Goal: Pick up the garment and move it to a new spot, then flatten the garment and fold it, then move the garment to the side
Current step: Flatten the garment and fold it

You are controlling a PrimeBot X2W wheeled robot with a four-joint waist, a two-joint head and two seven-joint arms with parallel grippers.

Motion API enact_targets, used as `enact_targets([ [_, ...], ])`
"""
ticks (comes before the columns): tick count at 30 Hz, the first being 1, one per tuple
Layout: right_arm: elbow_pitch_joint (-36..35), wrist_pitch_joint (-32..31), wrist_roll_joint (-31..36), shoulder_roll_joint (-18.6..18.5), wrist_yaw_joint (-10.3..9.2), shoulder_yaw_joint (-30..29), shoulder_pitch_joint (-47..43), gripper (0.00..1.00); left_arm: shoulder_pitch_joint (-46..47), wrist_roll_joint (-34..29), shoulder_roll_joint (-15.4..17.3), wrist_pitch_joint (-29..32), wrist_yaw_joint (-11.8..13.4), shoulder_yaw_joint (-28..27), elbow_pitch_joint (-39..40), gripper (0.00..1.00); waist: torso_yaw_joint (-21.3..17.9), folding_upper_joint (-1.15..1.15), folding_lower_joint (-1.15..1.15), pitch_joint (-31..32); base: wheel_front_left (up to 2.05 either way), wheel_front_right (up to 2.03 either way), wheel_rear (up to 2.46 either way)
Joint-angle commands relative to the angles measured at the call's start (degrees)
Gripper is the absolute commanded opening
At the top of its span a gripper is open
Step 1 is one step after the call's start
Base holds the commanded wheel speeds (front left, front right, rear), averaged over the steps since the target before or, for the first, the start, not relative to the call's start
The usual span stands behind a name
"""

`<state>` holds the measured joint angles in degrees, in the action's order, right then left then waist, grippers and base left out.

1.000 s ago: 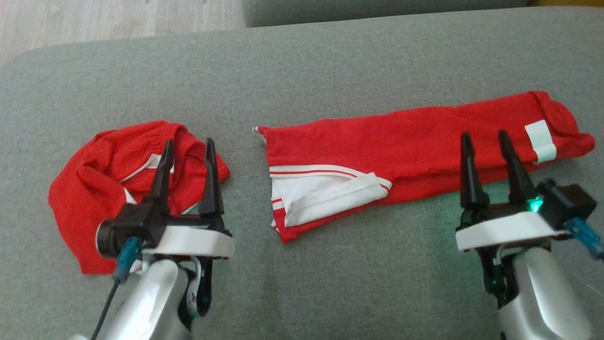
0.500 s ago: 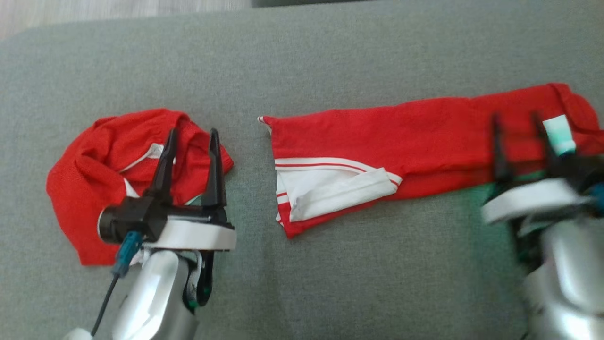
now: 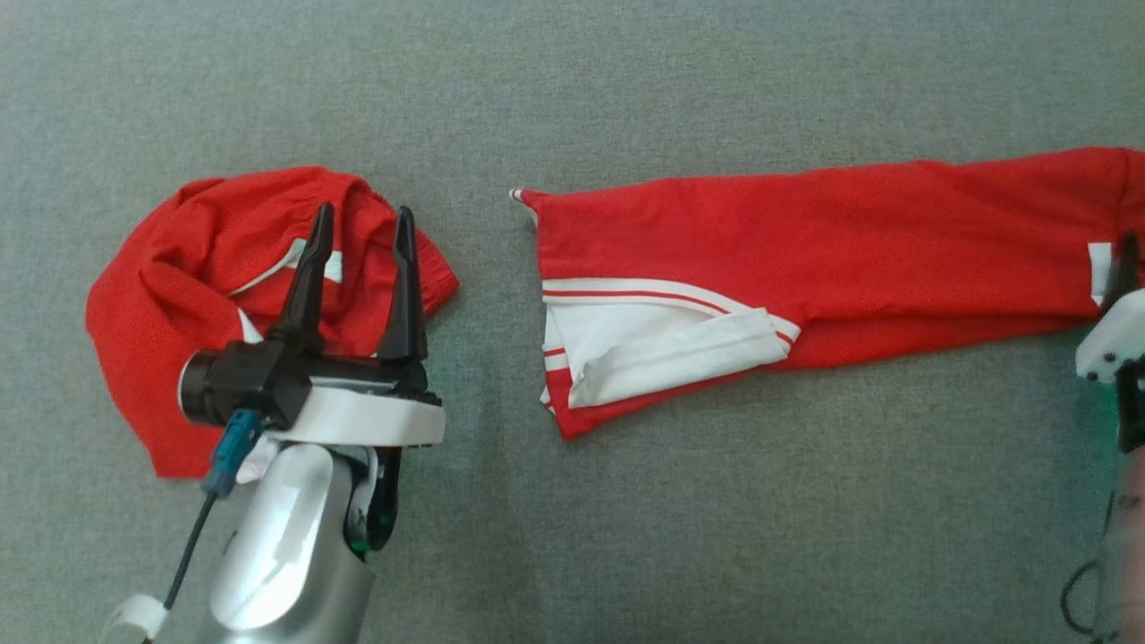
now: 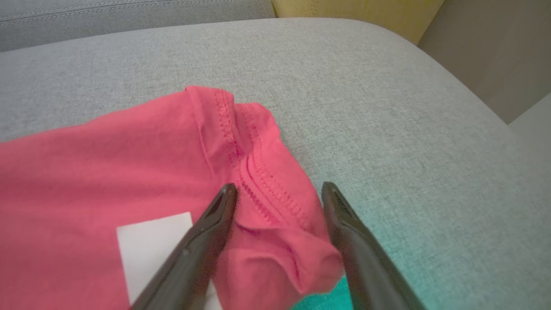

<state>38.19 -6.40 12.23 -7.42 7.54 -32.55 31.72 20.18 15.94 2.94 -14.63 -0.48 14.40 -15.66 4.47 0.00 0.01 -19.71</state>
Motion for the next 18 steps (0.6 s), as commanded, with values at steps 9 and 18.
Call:
enact_targets([
  [9, 5.7, -2.6, -2.1, 0.8, -0.05, 3.0, 4.6, 1.0, 2.6, -1.9, 0.1, -0.4, -0.9, -4.3, 1.5, 1.0, -0.8, 0.0, -0.01, -1.3, 0.0, 0.0, 0.0],
  [18, 7.1, -2.2, -8.7, -2.2, -0.05, 5.6, 5.3, 0.0, 3.2, -3.3, 0.1, -0.4, -1.6, -6.8, 1.9, 1.0, -2.0, 0.0, -0.01, -1.8, 0.0, 0.0, 0.0],
])
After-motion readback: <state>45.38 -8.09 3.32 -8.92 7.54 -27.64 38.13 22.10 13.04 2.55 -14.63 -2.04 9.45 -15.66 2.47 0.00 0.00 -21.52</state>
